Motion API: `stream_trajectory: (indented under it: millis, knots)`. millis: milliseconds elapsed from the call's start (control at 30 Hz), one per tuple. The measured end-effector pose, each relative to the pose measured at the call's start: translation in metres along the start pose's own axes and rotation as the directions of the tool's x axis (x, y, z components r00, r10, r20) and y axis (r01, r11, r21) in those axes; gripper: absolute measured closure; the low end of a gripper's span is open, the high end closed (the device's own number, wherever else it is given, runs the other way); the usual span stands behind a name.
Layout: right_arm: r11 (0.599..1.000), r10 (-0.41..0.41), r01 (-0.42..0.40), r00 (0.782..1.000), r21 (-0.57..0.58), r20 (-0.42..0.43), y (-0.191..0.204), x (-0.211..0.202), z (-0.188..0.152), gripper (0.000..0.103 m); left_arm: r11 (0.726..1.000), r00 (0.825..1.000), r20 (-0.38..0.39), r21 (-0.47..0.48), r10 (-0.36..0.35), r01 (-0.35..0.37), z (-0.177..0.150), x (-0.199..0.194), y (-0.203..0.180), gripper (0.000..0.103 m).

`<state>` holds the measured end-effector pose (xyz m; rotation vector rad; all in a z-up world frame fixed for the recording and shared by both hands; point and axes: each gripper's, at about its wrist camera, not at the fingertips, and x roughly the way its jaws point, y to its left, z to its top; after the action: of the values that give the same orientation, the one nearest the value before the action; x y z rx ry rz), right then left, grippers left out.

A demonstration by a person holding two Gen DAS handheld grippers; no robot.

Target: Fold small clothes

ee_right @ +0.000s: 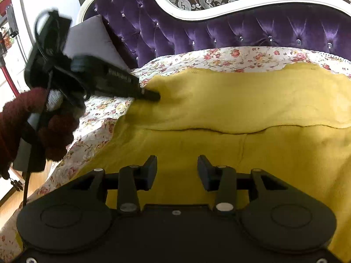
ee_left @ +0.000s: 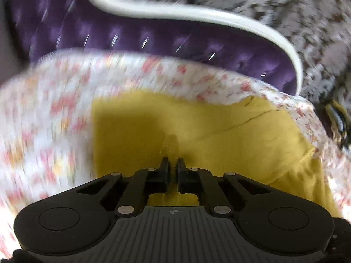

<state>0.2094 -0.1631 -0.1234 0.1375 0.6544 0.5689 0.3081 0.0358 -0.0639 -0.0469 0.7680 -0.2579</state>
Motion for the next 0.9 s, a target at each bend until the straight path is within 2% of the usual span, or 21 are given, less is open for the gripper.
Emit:
stream_trajectory:
  millis: [100,167,233,300,400,500,600,700,800,900]
  knots:
    - [1.0,-0.003,0.003,1.0,0.004,0.005,0.001,-0.001,0.0,0.052,0.991,0.992,0.128,0.128,0.012,-0.028,0.026,-0.018,-0.023,0.096]
    - [1.0,-0.006,0.006,1.0,0.008,0.007,0.001,-0.002,0.001,0.052,0.986,0.98,0.201,0.161,-0.003,-0.03,0.045,-0.033,-0.029,0.096]
    - [1.0,-0.008,0.008,1.0,0.011,0.01,0.001,-0.003,0.001,0.052,0.985,0.971,0.239,0.172,-0.012,-0.031,0.054,-0.042,-0.025,0.096]
    - [1.0,-0.011,0.011,1.0,0.014,0.008,0.0,-0.004,0.002,0.052,0.983,0.977,0.213,0.177,0.003,-0.042,0.051,-0.034,-0.015,0.096]
    - [0.999,-0.011,0.01,1.0,0.033,0.018,-0.006,-0.009,0.006,0.052,0.989,0.996,0.075,0.131,0.055,-0.065,0.035,0.003,0.011,0.096]
    - [0.998,-0.032,0.029,0.998,0.056,0.053,-0.021,-0.019,0.02,0.052,0.997,0.997,-0.042,0.059,0.058,-0.055,0.016,0.034,0.032,0.096]
    - [0.993,-0.102,0.097,0.991,0.064,0.087,-0.044,-0.031,0.04,0.049,0.999,0.997,-0.068,-0.003,0.04,-0.041,0.001,0.041,0.048,0.096]
    - [0.975,-0.22,0.214,0.969,0.06,0.115,-0.075,-0.032,0.063,0.049,0.999,0.998,-0.055,-0.03,0.031,-0.032,-0.001,0.039,0.051,0.096]
    - [0.956,-0.286,0.275,0.952,0.103,0.11,-0.106,-0.015,0.084,0.049,0.999,0.998,-0.057,-0.035,0.027,-0.029,0.002,0.042,0.052,0.096]
    - [0.943,-0.322,0.313,0.944,0.112,0.076,-0.127,0.014,0.097,0.049,0.998,0.998,-0.058,-0.05,0.022,-0.025,0.006,0.043,0.053,0.095]
